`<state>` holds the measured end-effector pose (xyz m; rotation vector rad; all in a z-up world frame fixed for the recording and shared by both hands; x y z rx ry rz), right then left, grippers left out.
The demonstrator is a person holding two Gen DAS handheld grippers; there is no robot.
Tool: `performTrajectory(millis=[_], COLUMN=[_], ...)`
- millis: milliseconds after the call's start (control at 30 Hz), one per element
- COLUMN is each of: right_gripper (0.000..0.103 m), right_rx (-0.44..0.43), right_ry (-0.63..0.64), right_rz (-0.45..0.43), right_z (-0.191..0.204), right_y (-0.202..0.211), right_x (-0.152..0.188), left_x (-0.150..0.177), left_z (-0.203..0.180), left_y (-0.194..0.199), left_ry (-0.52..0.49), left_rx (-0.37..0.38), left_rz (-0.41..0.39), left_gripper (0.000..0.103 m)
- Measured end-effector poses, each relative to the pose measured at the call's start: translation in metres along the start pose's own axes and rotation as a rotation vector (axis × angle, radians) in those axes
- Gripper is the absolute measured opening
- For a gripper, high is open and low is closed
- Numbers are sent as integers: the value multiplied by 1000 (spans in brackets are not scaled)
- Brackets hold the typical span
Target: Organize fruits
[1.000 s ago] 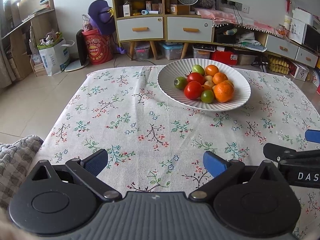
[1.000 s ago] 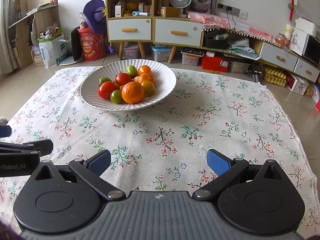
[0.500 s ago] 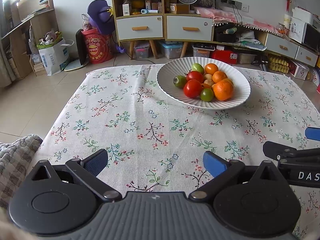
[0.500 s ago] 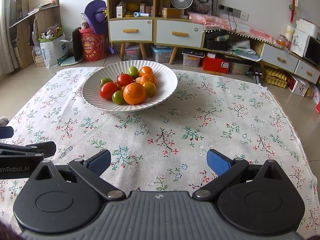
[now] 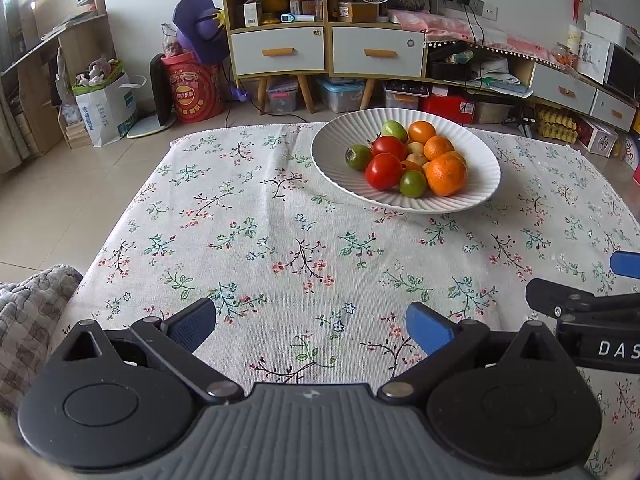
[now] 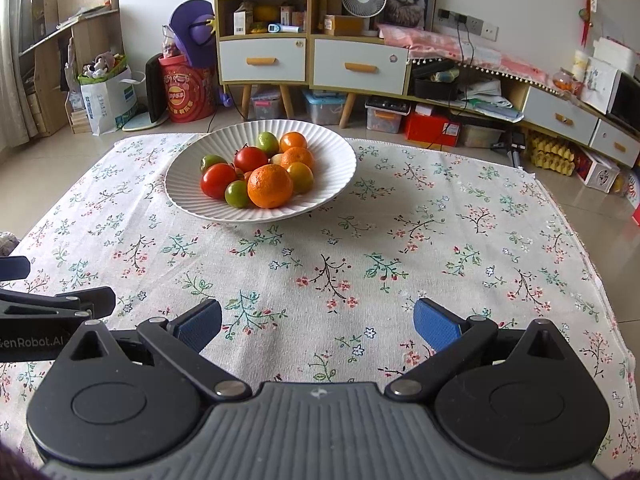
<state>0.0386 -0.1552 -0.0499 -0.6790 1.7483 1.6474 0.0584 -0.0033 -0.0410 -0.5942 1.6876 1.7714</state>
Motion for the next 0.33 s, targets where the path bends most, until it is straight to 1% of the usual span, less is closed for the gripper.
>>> performTrajectory(millis=[333], right_gripper=[102], right_rx=[8], right_ry=[6], right_rz=[4], right_z=[-1], right_y=[-2], right_x=[0], left_x=[0], left_z=[2], left_y=[-1], left_ry=[-7], left_rx=[-1], left_rz=[2], left_gripper=[103])
Point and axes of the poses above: each gripper's, at about its wrist camera, not at the fingertips, and y roughly against the way its jaws point, z to its left, x to its underside, the point moved 4 cm from there along -y, roughly the way its jaws point, and after that the axes turned 2 degrees about -y, right-handed, at the moved point
